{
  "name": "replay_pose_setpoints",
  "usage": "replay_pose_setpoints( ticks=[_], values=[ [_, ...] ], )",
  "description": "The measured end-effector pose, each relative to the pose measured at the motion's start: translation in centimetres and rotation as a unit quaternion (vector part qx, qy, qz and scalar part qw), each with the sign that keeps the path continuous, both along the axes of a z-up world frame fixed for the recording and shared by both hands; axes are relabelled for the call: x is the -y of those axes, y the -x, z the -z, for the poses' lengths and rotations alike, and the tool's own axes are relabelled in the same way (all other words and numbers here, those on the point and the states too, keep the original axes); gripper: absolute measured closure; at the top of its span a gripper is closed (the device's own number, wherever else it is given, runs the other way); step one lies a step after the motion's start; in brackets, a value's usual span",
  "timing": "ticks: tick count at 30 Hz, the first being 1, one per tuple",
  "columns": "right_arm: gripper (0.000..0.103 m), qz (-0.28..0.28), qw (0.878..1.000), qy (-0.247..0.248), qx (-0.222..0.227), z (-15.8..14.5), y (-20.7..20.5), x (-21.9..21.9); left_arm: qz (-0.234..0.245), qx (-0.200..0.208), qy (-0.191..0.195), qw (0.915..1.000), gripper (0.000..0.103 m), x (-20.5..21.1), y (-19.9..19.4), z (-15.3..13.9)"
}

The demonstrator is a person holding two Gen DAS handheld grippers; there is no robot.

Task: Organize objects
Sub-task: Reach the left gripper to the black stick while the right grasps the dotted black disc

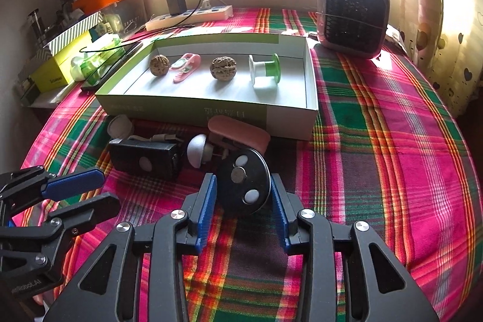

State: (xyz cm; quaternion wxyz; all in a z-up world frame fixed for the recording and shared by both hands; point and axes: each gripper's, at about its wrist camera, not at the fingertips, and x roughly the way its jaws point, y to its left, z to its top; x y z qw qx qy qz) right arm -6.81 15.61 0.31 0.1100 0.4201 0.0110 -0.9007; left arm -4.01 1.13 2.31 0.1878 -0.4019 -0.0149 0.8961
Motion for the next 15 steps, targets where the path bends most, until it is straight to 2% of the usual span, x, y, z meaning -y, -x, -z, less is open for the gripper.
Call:
replay_pose_setpoints(
  ticks=[2,4,7,10,12,15],
  values=[
    [0.075,0.0,1.0,0.003,-0.004,-0.2,-0.1,-0.1,-0.008,-0.008,0.006,0.9999,0.073,0.4,0.2,-0.4],
    [0.077,-0.004,1.0,0.001,-0.01,-0.4,-0.3,-0.1,-0.023,-0.012,0.01,0.9996,0.073,0.8,0.9,-0.8],
    [0.077,-0.005,1.0,0.002,-0.01,-0.4,-0.5,-0.5,-0.038,-0.019,0.001,0.9991,0.073,1.2,2.1,-1.5],
    [0.077,-0.007,1.0,0.011,-0.009,-0.3,-0.5,-1.0,-0.036,-0.027,0.012,0.9989,0.072,0.8,3.0,-1.8],
    [0.077,-0.01,1.0,0.016,-0.009,-0.4,-0.6,-1.2,-0.034,-0.014,0.025,0.999,0.071,0.6,3.9,-1.4],
    [0.077,-0.011,1.0,0.024,-0.01,-0.6,-0.8,-1.6,-0.034,-0.003,0.023,0.9992,0.071,0.5,4.3,-0.9]
  ],
)
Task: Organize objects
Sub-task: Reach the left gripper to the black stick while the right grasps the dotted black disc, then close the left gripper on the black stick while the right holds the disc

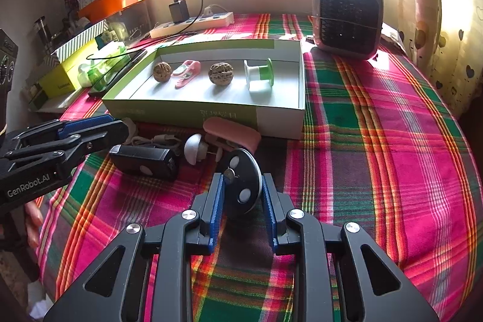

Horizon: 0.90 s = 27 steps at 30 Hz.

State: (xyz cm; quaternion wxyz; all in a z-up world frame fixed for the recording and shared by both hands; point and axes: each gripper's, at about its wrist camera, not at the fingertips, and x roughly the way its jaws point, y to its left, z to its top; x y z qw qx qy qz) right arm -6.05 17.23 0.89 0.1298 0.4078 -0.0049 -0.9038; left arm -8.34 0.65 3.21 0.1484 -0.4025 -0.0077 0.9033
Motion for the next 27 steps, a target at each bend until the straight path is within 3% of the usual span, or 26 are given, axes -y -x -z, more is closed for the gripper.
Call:
replay_pose_setpoints(
  ticks=[17,27],
  values=[
    [0.077,-0.019,0.999,0.038,0.015,0.2,0.2,-2.6,0.033,0.035,0.023,0.9986,0.07,-3.3,-2.8,1.5],
    [0.077,-0.019,0.999,0.04,0.022,0.4,0.6,-3.1,0.031,0.041,0.032,0.9981,0.07,-4.6,-2.1,2.0]
  ],
)
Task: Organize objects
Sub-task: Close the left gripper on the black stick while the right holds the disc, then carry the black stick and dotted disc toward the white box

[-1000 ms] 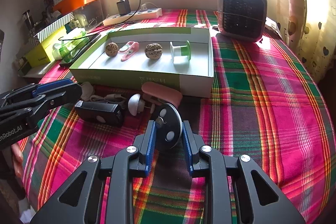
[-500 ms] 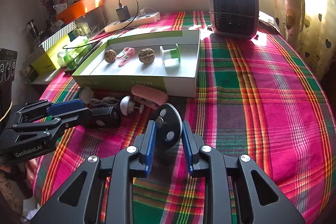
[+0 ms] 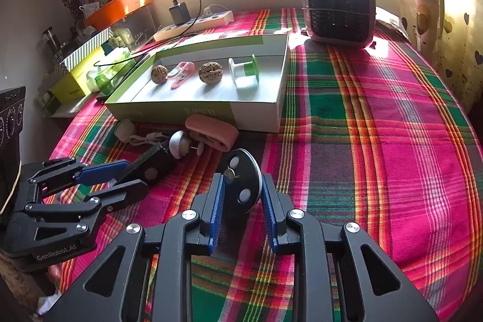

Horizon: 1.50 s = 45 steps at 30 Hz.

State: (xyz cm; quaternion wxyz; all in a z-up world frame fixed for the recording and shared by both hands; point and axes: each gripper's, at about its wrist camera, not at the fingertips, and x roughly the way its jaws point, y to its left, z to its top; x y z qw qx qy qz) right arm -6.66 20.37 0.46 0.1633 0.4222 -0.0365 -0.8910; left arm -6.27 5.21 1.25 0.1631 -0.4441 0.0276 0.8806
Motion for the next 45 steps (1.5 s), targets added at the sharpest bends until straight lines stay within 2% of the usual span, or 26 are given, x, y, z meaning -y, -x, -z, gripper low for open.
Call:
replay_pose_setpoints(
  ticks=[5,15,22,45],
  values=[
    [0.077,0.001,1.0,-0.002,0.002,0.1,0.1,0.0,-0.002,0.006,-0.001,1.0,0.07,-0.2,0.9,0.4],
    [0.077,0.007,1.0,-0.003,0.003,0.1,0.3,0.2,0.006,-0.008,0.0,1.0,0.07,-0.7,1.3,0.6],
    [0.077,0.011,1.0,-0.01,0.0,0.0,0.3,0.4,-0.004,-0.014,0.0,0.9999,0.081,-0.3,1.3,0.6],
    [0.077,0.021,1.0,-0.018,-0.002,-0.1,-0.1,1.1,-0.009,-0.012,-0.013,0.9998,0.081,-0.1,1.1,0.5]
  ],
)
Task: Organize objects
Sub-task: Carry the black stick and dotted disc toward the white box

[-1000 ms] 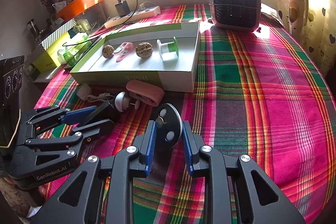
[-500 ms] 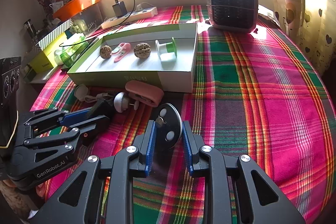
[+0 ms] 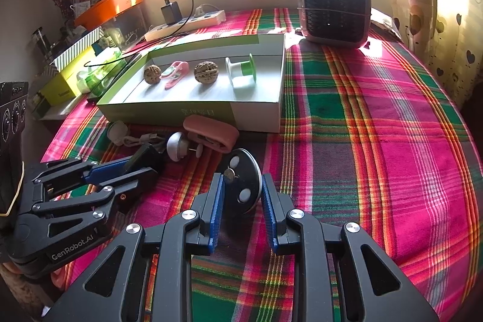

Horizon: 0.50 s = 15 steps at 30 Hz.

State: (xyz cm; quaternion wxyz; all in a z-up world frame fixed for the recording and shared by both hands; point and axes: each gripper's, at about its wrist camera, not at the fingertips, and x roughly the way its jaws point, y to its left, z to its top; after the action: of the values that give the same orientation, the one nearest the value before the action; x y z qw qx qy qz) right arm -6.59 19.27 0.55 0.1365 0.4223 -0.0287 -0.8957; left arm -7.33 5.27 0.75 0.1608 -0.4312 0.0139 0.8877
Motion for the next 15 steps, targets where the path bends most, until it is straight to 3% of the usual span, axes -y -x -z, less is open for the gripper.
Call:
replay_pose_setpoints(
  ticks=[15],
  values=[
    [0.077,-0.005,1.0,0.004,-0.01,-0.8,-0.4,0.5,-0.006,-0.01,-0.009,0.9999,0.081,0.8,-0.6,-1.1]
  ],
)
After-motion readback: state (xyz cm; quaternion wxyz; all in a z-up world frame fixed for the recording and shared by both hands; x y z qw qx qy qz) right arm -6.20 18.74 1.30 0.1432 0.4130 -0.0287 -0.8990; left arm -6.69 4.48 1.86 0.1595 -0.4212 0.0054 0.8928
